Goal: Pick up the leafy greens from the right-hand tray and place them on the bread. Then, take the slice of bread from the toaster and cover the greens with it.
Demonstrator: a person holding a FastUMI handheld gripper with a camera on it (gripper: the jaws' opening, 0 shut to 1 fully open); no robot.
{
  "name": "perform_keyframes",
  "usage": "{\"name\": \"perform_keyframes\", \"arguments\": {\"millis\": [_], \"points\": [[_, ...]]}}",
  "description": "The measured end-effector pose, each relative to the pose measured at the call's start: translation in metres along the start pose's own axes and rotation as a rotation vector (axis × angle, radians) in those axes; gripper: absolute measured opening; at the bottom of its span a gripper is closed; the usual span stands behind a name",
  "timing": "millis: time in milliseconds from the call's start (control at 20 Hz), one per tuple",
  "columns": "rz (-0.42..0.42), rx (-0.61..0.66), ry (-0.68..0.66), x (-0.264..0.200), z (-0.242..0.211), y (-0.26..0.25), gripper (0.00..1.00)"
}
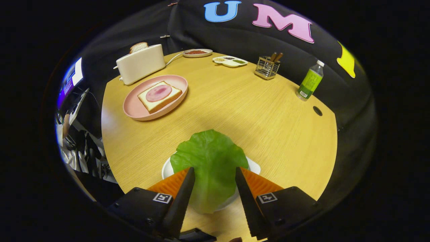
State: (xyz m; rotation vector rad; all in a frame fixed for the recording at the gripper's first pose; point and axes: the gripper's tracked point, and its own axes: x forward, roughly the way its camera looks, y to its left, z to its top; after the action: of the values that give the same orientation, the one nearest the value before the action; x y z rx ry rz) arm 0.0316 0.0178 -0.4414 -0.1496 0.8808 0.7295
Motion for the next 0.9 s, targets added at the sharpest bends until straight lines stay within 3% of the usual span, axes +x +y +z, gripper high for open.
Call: {"name": "perform_keyframes", "arguments": {"millis": [250, 350, 450, 500, 900], "points": [[0.031, 0.035, 0.066, 0.012, -0.014, 0.005, 0.64], [0.021, 0.035, 0.048, 0.012, -0.012, 0.003, 0.52], [0.011, 0.045, 0.030, 0.010, -0.011, 0.004, 0.12], [-0.001, 0.043, 0.028, 0.008, -0.011, 0.004, 0.08], [-0.087, 0.069, -0.077, -0.034, 0.022, 0.004, 0.08]]}}
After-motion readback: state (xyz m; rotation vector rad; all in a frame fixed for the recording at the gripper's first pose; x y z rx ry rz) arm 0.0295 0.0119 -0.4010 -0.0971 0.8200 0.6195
